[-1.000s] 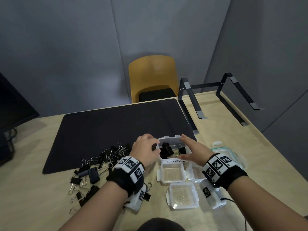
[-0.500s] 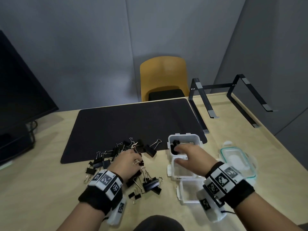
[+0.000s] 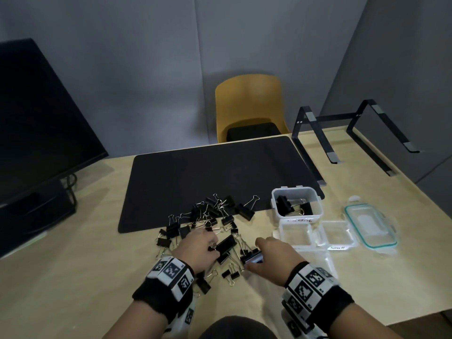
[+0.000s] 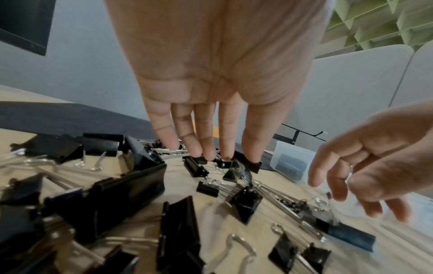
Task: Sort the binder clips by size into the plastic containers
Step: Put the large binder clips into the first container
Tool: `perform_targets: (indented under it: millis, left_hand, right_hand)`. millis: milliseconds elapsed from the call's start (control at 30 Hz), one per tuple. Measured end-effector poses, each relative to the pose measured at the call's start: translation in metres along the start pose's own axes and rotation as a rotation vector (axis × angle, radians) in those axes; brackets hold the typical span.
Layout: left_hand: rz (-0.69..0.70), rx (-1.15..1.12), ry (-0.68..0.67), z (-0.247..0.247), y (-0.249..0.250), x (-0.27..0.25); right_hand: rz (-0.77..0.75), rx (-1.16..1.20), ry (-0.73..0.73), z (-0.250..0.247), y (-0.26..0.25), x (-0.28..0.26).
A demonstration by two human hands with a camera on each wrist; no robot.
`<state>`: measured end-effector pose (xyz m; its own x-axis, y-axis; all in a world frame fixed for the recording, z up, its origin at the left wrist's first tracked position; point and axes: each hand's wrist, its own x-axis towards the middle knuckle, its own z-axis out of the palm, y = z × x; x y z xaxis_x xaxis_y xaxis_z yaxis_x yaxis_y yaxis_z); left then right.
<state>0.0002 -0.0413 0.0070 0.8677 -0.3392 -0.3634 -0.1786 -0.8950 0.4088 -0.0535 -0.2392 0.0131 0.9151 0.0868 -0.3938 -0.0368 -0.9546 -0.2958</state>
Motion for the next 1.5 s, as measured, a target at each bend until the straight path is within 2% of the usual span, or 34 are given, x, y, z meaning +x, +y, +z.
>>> perform_targets:
  millis: [233, 467, 667, 833, 1000, 1167, 1367, 1500]
  left_hand:
    - [0.003, -0.006, 0.043, 0.004, 0.008, 0.015]
    - [0.005, 0.122, -0.058, 0.011, 0.020, 0.027]
    - [0.016, 0.111, -0.067, 0.010, 0.026, 0.031]
    - [0.027, 0.032, -0.015, -0.001, 0.026, 0.038]
    - [0.014, -0.152, 0.060, -0.012, 0.030, 0.045]
    - [0.077, -0.287, 0.096, -0.024, 0.045, 0.050]
    - [0.093, -0.447, 0.131, -0.030, 0.064, 0.061]
    - [0.082, -0.588, 0.090, -0.030, 0.081, 0.072]
  right_hand:
    - [0.143, 0.082, 0.107, 0.023, -0.014, -0.003]
    - [0.207, 0.060, 0.189, 0.032, -0.018, -0.001]
    - [0.259, 0.059, 0.198, 0.029, -0.020, 0.001]
    - [0.284, 0.259, 0.237, 0.016, -0.014, 0.000]
    - [0.259, 0.401, 0.350, -0.007, -0.002, -0.002]
    - [0.257, 0.409, 0.433, -0.036, 0.022, -0.005]
    - [0.248, 0.378, 0.431, -0.074, 0.064, -0.003]
    - [0.264, 0.340, 0.381, -0.097, 0.095, 0.005]
